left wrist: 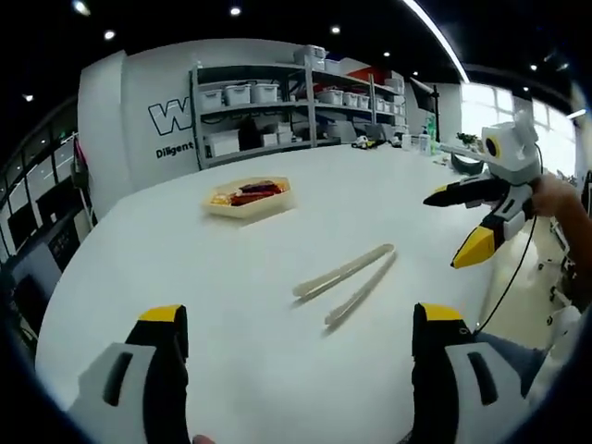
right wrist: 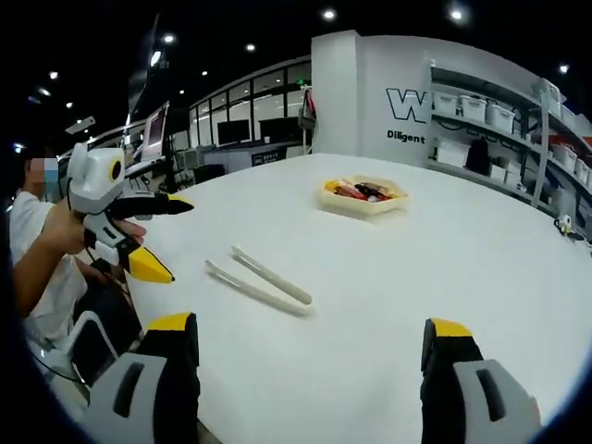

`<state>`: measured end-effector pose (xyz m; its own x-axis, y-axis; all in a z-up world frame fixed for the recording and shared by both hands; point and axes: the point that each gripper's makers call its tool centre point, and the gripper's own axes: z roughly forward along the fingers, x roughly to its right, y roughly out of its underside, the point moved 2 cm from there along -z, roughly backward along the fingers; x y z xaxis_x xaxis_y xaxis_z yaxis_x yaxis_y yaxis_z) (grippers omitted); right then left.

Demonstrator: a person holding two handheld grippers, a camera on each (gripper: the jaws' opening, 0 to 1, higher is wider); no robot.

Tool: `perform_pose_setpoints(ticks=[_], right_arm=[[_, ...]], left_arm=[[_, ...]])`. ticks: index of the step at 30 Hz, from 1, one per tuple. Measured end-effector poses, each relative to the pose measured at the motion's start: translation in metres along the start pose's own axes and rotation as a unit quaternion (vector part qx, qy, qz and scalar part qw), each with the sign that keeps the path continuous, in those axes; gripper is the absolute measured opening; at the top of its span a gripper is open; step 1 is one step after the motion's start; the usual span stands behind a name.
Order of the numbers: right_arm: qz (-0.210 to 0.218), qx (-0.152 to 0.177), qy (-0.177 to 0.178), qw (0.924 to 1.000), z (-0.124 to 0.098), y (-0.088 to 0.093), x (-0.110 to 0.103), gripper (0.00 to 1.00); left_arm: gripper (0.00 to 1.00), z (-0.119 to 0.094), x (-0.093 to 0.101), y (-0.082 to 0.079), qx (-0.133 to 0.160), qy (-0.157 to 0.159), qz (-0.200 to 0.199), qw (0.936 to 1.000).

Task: Place the target food into the container with the food tongs after gripping and lifting it, then release it inside without dropping or visibly crushing the food.

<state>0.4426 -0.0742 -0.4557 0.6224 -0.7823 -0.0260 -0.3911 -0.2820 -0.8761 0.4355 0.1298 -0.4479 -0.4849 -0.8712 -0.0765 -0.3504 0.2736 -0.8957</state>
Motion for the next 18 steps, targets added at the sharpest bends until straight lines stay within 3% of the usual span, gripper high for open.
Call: perform_pose_setpoints(ticks=[4, 10, 12, 15, 18], right_arm=[[0.015, 0.017, 0.01, 0.9997, -0.0001, -0.0025, 0.0066, 1.0], [0.007, 0.012, 0.01, 0.9999, 0.0004, 0.0012, 0.0065, 1.0], [0.01, 0.01, 0.009, 0.9999, 0.0008, 0.0025, 0.0059, 1.0], [-0.001, 0.005, 0.014, 0.9999, 0.0004, 0.0043, 0.0079, 1.0], [0.015, 0.017, 0.0, 0.9997, 0.0001, 0.0003, 0.0041, 1.0]], left_arm=[[0.99, -0.0001, 0.0063, -0.0057, 0.01, 0.001, 0.018, 0.9998], [0.99, 0.0013, 0.0038, -0.0023, -0.002, 0.001, -0.001, 1.0], [0.99, 0.0022, 0.0009, -0.0038, 0.003, -0.008, 0.016, 0.9998], [0.99, 0.0039, -0.0004, 0.0, -0.003, -0.004, -0.006, 1.0], [0.99, 0.0052, -0.0026, 0.0004, -0.005, -0.009, -0.008, 0.9999]])
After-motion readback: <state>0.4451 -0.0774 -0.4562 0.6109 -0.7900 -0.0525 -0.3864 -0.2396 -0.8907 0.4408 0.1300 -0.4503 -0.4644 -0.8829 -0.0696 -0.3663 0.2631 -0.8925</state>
